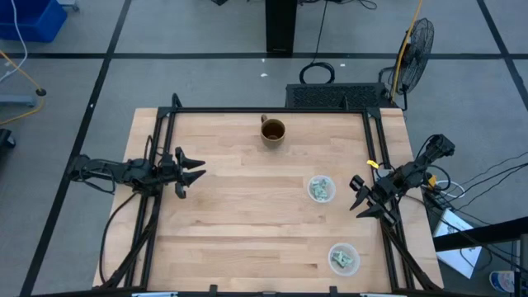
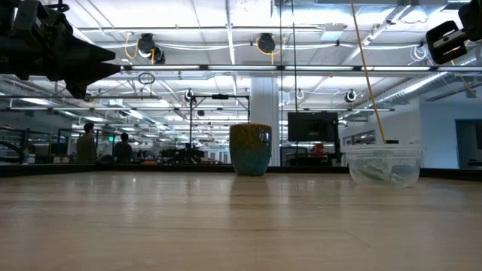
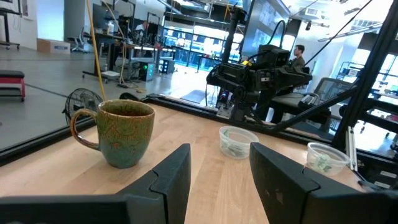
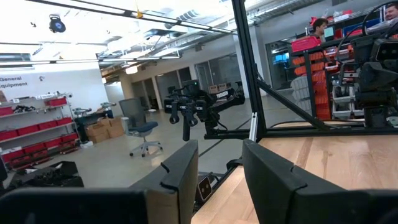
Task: Pick and place items into bin
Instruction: Return to Home Position
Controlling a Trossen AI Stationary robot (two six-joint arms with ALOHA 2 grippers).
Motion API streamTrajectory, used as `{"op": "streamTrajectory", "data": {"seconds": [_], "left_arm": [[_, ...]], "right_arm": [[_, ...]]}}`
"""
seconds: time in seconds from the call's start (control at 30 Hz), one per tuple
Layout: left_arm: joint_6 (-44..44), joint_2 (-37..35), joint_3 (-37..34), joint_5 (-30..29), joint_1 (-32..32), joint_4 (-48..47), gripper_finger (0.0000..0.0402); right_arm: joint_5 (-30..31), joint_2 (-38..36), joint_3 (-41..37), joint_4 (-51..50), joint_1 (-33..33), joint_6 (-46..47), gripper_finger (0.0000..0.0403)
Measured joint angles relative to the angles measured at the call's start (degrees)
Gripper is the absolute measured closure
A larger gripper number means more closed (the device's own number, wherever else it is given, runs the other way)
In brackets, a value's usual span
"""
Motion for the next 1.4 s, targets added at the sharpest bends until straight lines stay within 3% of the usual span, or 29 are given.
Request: {"op": "streamTrajectory", "data": {"seconds": [0.27,1.0,1.4], "left_arm": [[0.0,0.0,0.0,0.0,0.0,0.0,0.0231],[0.0,0.0,0.0,0.0,0.0,0.0,0.0231],[0.0,0.0,0.0,0.0,0.0,0.0,0.0231]], "right_arm": [[0.0,0.0,0.0,0.0,-2.1,0.0,0.0282],[0.0,0.0,0.0,0.0,-27.9,0.0,0.0282],[0.0,0.1,0.0,0.0,-29.9,0.0,0.0282]]}}
